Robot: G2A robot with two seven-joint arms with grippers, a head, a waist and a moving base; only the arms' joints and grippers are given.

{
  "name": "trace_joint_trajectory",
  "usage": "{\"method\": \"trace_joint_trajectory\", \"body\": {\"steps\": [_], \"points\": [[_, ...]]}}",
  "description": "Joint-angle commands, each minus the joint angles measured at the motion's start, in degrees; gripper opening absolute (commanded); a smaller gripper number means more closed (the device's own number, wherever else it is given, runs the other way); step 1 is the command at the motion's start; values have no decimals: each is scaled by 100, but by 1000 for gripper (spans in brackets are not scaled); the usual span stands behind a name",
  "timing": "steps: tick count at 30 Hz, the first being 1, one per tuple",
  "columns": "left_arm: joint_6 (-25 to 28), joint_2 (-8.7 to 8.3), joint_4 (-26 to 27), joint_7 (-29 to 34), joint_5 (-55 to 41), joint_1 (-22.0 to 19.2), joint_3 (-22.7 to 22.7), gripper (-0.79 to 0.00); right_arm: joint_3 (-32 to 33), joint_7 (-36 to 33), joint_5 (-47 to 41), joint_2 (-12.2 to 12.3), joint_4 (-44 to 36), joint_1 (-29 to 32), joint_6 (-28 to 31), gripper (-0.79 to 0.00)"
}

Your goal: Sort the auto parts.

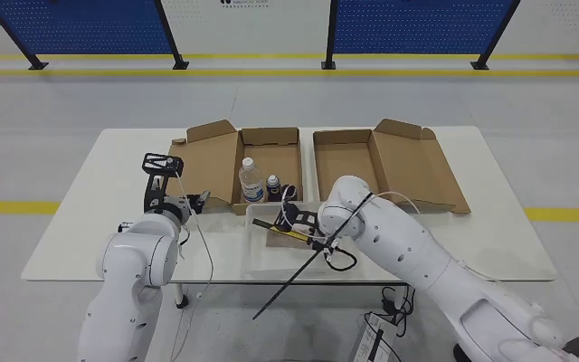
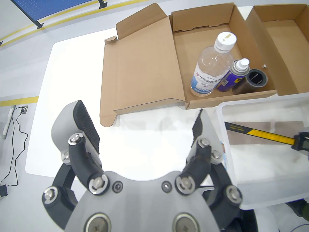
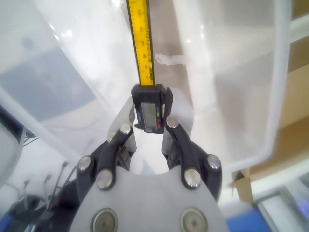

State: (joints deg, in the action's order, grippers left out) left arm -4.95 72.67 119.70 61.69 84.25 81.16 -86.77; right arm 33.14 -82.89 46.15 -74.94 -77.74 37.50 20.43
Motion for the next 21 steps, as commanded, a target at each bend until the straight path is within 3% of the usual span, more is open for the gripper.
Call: {"method": "trace_joint_trajectory", "body": {"steps": [1,21], "points": [[0,0,0,0,0,0,0,0,108,-39,14,55,-140,64,-2,-785],[0,0,0,0,0,0,0,0,1489,692,-1120,588,-832,836,787,-785]]}}
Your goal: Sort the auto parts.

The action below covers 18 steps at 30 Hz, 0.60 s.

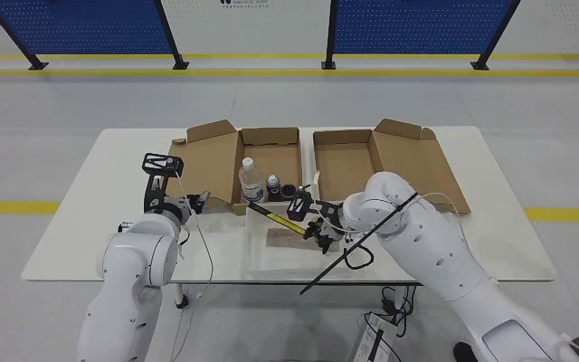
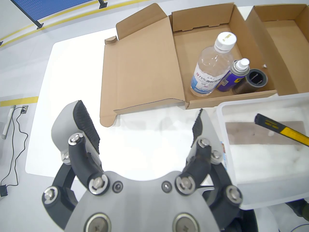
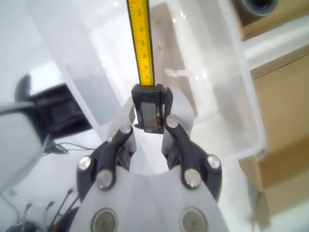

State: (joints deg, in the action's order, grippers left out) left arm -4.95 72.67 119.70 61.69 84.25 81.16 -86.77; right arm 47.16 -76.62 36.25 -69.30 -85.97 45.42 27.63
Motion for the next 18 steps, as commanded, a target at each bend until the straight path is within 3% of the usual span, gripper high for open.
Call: {"method": "trace_joint_trajectory", "body": {"steps": [1,11,18], "points": [[0,0,0,0,0,0,0,0,187,161,-287,52,-2,103,164,-785],[0,0,0,0,0,0,0,0,1022,1031,-1592,376,147,673,1035,-785],[0,0,0,0,0,0,0,0,1270,1629,-2444,582,262,947,1633,-785]]}}
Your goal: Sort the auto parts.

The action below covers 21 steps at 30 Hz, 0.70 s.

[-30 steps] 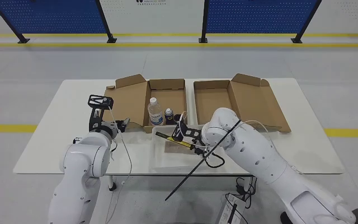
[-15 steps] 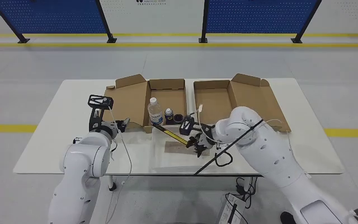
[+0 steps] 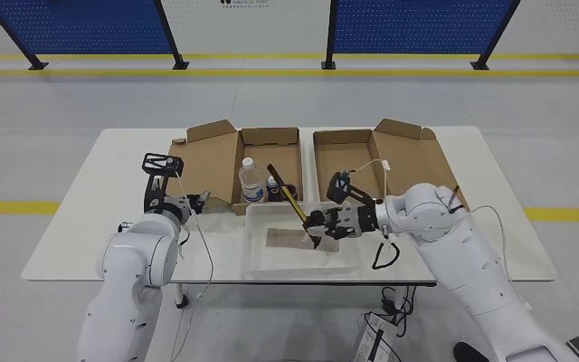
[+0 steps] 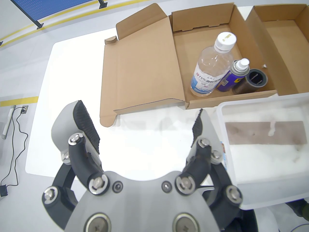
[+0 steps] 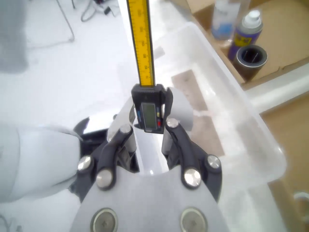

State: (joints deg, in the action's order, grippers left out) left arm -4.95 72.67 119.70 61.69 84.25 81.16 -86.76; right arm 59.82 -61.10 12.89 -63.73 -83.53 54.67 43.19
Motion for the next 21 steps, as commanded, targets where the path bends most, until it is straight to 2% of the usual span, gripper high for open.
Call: {"method": "trace_joint_trajectory", "body": {"steps": [1,9,21], "points": [[0,0,0,0,0,0,0,0,5,171,-222,51,34,45,171,-785],[0,0,0,0,0,0,0,0,-227,588,-742,235,274,-3,587,-785],[0,0,0,0,0,0,0,0,-651,675,-922,376,517,-336,674,-785]]}}
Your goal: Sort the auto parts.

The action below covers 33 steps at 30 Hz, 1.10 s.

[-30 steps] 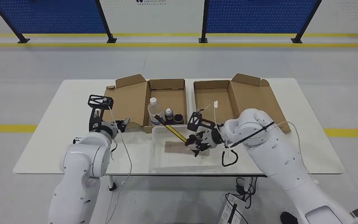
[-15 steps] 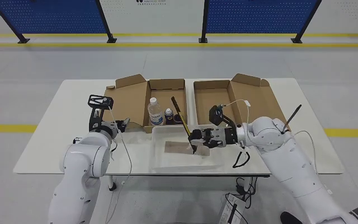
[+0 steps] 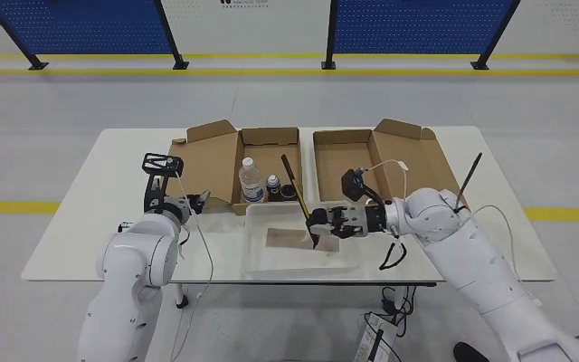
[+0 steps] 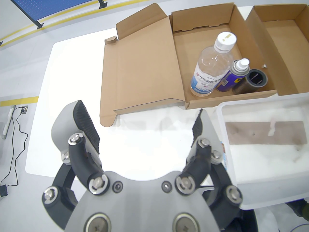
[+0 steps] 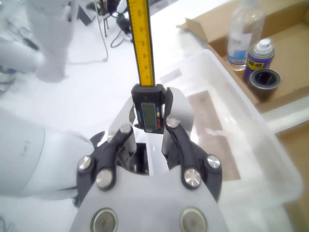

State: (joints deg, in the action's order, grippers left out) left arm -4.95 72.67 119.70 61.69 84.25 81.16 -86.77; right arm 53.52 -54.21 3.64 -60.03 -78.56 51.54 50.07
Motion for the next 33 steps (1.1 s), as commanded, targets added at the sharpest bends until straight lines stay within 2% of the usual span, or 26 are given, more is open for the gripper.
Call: {"method": "trace_joint_trajectory", "body": {"steps": [1,10,21,28,33], "points": [[0,0,0,0,0,0,0,0,-44,-59,30,12,44,-55,-59,-785],[0,0,0,0,0,0,0,0,-83,-142,179,38,70,-232,-266,-785],[0,0,0,0,0,0,0,0,237,-145,599,152,-47,-310,-797,-785],[0,0,0,0,0,0,0,0,518,-261,997,226,126,-580,-1588,-785],[0,0,0,0,0,0,0,0,654,-145,1327,250,353,-699,-2423,-785]]}}
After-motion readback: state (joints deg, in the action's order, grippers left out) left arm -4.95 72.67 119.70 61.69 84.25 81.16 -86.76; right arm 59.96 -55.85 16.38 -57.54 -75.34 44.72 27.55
